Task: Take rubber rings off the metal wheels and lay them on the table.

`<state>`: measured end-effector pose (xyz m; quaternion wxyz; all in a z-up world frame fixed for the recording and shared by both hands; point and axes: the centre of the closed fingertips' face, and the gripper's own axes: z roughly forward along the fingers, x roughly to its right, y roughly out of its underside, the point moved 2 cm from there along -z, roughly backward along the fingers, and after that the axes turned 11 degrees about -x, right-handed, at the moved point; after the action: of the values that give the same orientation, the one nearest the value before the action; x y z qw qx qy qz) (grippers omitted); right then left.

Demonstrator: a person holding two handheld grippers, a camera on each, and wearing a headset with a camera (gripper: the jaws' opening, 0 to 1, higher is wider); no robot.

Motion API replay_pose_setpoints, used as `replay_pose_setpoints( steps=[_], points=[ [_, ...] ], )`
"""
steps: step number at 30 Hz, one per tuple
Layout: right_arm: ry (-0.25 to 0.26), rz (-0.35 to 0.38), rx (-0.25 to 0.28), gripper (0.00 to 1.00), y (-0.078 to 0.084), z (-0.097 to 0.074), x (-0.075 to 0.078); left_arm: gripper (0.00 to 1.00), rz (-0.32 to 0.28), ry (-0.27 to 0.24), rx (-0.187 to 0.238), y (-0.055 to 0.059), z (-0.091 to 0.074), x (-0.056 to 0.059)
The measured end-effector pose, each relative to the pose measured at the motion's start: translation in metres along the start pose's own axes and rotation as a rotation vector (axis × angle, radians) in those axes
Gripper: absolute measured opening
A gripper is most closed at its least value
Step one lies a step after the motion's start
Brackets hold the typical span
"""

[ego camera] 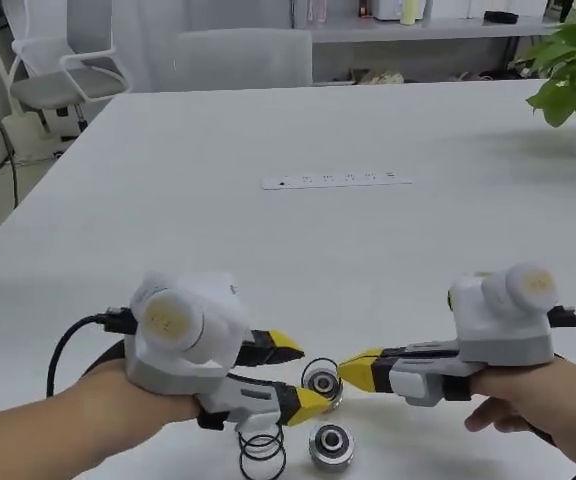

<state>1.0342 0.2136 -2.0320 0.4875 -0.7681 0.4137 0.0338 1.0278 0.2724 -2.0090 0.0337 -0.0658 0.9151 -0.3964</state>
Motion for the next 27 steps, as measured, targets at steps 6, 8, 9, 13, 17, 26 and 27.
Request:
replay_pose_setpoints(
  steps=[6, 8, 9, 13, 17, 26, 27],
  points=[
    [-0.012, 0.000, 0.018, 0.00, -0.006, -0.003, -0.005, 0.40, -0.011, -0.008, 0.025, 0.001, -0.020, 0.005],
    [-0.016, -0.004, 0.020, 0.00, -0.007, -0.003, -0.007, 0.42, -0.017, -0.011, 0.033, 0.003, -0.027, 0.007],
    [-0.018, -0.005, 0.021, 0.00, -0.008, -0.003, -0.008, 0.42, -0.024, -0.012, 0.038, 0.005, -0.031, 0.008],
    [-0.031, -0.018, 0.020, 0.00, -0.010, -0.003, -0.013, 0.46, -0.033, -0.024, 0.046, 0.010, -0.044, 0.012],
    [-0.046, -0.028, 0.011, 0.00, -0.010, 0.000, -0.019, 0.50, -0.052, -0.038, 0.059, 0.014, -0.055, 0.013],
    [-0.087, -0.065, -0.028, 0.00, -0.007, 0.008, -0.034, 0.57, -0.090, -0.065, 0.073, 0.024, -0.074, 0.018],
    [-0.097, -0.069, -0.036, 0.00, -0.006, 0.009, -0.037, 0.58, -0.092, -0.068, 0.074, 0.024, -0.076, 0.018]
  ],
)
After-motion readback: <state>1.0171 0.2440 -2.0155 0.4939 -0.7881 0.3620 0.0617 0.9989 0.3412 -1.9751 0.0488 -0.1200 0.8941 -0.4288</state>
